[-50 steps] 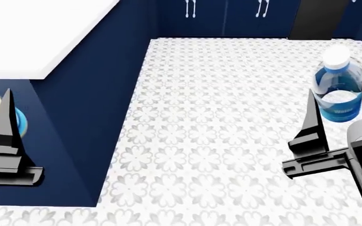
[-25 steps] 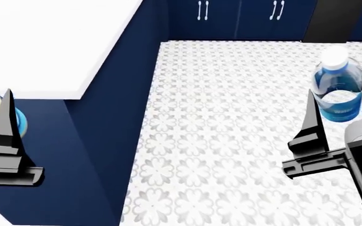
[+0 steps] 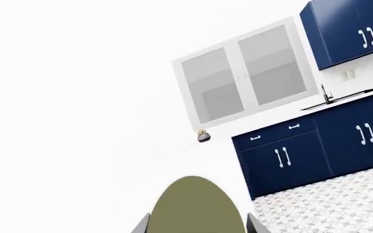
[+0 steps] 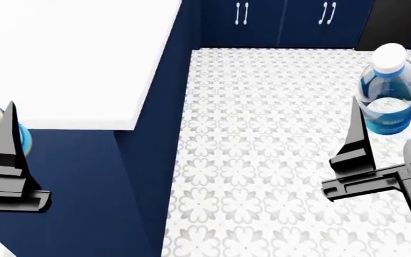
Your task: Move the drinks to the dining counter.
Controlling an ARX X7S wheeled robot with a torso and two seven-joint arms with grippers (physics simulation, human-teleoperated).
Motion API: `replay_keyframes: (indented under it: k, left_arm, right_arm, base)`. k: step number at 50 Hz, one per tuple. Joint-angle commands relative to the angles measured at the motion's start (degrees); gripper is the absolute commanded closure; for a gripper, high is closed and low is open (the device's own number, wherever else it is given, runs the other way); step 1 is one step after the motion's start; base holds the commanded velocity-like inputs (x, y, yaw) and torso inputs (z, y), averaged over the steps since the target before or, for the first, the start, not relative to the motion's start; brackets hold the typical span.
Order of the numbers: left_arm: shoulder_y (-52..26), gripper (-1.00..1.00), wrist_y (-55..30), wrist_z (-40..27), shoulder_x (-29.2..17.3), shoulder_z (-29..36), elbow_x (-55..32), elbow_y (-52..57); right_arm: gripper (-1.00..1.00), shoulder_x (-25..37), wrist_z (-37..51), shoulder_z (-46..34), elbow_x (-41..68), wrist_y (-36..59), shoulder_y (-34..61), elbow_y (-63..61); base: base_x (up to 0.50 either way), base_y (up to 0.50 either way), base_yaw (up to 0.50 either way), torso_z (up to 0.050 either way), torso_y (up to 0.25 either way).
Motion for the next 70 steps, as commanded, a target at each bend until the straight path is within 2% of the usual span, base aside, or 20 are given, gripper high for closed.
replay_keyframes:
  k: [1, 44, 48, 57, 60, 70]
  left_arm:
    - [-0.3, 1.00, 0.1, -0.6, -0.2, -0.4, 0.0, -0.1]
    - [-0.4, 1.00, 0.1, -0.8, 0.0, 0.1, 0.1, -0.1]
    - [-0.2, 1.00, 0.1, -0.5, 0.0, -0.2, 0.3, -0.1]
    - [-0.1, 1.00, 0.0, -0.3, 0.0, 0.0, 0.7, 0.0]
    - [-0.5, 1.00, 0.1, -1.1, 0.0, 0.4, 0.1, -0.1]
    - [-0.2, 1.00, 0.0, -0.3, 0.1, 0.2, 0.9, 0.0]
  right_arm:
    - [1.00, 0.7, 0.3, -1.3, -1.7, 0.6, 1.6, 0.0]
    - [1.00, 3.2, 0.3, -12.1, -4.0, -6.5, 6.6, 0.0]
    - [1.00, 3.3, 0.3, -11.4, -4.0, -6.9, 5.6, 0.0]
    - [1.00, 2.3, 0.3, -4.5, -2.3, -4.6, 1.6, 0.0]
    - [1.00, 0.5, 0.3, 2.6, -0.1, -1.1, -1.3, 0.0]
    - [1.00, -0.2, 0.3, 6.5, 0.2, 0.3, -4.2, 0.0]
  base:
    - [-0.50, -0.01, 0.00, 0.000, 0.000]
    - [-0.50, -0.01, 0.00, 0.000, 0.001]
    - [-0.50, -0.01, 0.00, 0.000, 0.000]
    - [-0.50, 0.19, 0.00, 0.000, 0.001]
    - [-0.07, 0.48, 0.00, 0.003, 0.000]
    - [-0.01, 0.50, 0.00, 0.000, 0.003]
